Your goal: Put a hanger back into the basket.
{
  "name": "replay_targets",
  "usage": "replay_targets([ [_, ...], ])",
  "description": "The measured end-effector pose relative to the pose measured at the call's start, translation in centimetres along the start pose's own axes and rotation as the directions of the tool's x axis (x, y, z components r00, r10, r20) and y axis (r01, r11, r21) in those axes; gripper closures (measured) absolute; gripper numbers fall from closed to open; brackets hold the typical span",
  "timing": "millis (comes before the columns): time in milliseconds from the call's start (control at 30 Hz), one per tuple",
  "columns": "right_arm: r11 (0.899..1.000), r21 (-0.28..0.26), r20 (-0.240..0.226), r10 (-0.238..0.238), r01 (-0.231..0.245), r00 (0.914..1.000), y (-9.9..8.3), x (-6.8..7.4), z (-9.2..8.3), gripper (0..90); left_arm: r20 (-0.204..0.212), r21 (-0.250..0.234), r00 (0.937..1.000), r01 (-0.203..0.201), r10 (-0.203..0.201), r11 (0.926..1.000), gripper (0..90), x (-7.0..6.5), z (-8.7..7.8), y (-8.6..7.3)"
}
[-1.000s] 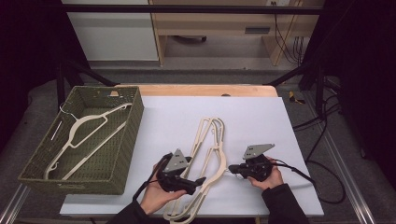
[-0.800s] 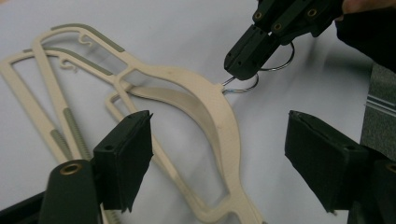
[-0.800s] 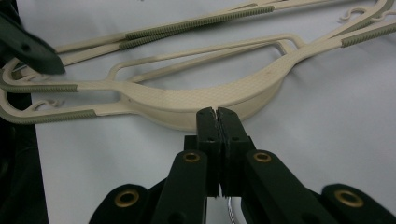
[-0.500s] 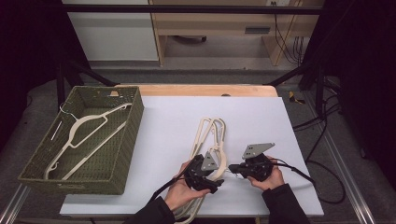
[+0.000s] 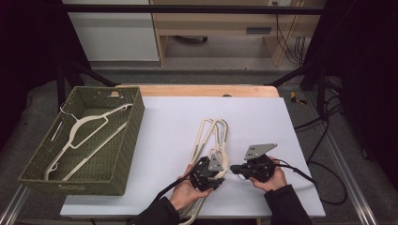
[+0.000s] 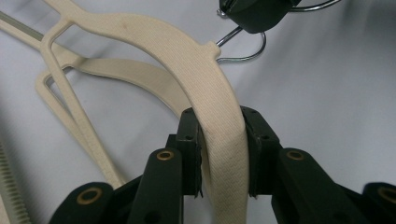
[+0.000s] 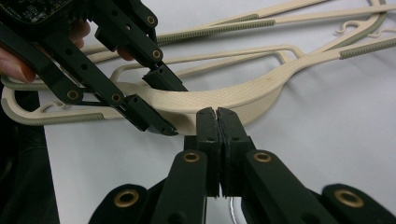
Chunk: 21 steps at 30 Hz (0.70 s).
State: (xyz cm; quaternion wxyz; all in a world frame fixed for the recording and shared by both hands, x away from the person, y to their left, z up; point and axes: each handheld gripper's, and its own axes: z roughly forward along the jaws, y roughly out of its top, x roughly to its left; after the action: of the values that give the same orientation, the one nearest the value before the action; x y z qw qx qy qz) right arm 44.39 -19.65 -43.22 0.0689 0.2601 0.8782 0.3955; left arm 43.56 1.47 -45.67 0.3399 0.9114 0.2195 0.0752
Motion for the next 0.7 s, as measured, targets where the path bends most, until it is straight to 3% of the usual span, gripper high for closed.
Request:
replay_targets([
  [167,0.999,-0.044,0.010,-0.023,0.023,0.9997,0.2,0.3,-0.5,87.1,-0.008,-0.012,0.9998,0.019,-0.019,0.9997,71.7,-0.1,-0.4,0.1],
  [200,0.994,-0.106,0.007,-0.012,0.012,0.9999,0.4,0.3,-1.3,81.4,-0.007,-0.017,0.9997,0.023,-0.023,0.9996,71.9,0.0,-0.6,0.1],
  [233,0.994,-0.106,0.007,-0.012,0.012,0.9999,0.4,0.3,-1.3,81.4,-0.011,-0.029,0.9993,0.035,-0.036,0.9990,71.9,-0.1,-0.7,0.1],
  [267,0.990,-0.140,0.011,-0.008,0.009,0.9999,0.6,0.4,-1.9,76.9,-0.013,-0.021,0.9993,0.034,-0.034,0.9992,72.0,-0.1,-0.9,0.1],
  [333,0.976,-0.219,0.007,0.007,-0.005,1.0000,0.7,0.3,-3.2,70.4,-0.015,-0.039,0.9987,0.047,-0.048,0.9981,72.3,-0.1,-1.3,0.1],
  [400,0.952,-0.304,0.021,0.032,-0.024,0.9993,0.7,0.2,-4.8,58.1,-0.019,-0.038,0.9987,0.047,-0.047,0.9982,72.7,-0.1,-1.9,0.0],
  [600,0.907,-0.416,0.103,0.118,-0.065,0.9877,0.2,-0.4,-7.6,32.1,-0.030,-0.069,0.9968,0.071,-0.073,0.9950,73.8,0.4,-3.8,-0.2],
  [700,0.892,-0.444,0.132,0.155,-0.081,0.9791,-0.1,-0.6,-8.0,23.3,-0.038,-0.088,0.9951,0.087,-0.091,0.9923,74.3,0.6,-4.8,-0.4],
])
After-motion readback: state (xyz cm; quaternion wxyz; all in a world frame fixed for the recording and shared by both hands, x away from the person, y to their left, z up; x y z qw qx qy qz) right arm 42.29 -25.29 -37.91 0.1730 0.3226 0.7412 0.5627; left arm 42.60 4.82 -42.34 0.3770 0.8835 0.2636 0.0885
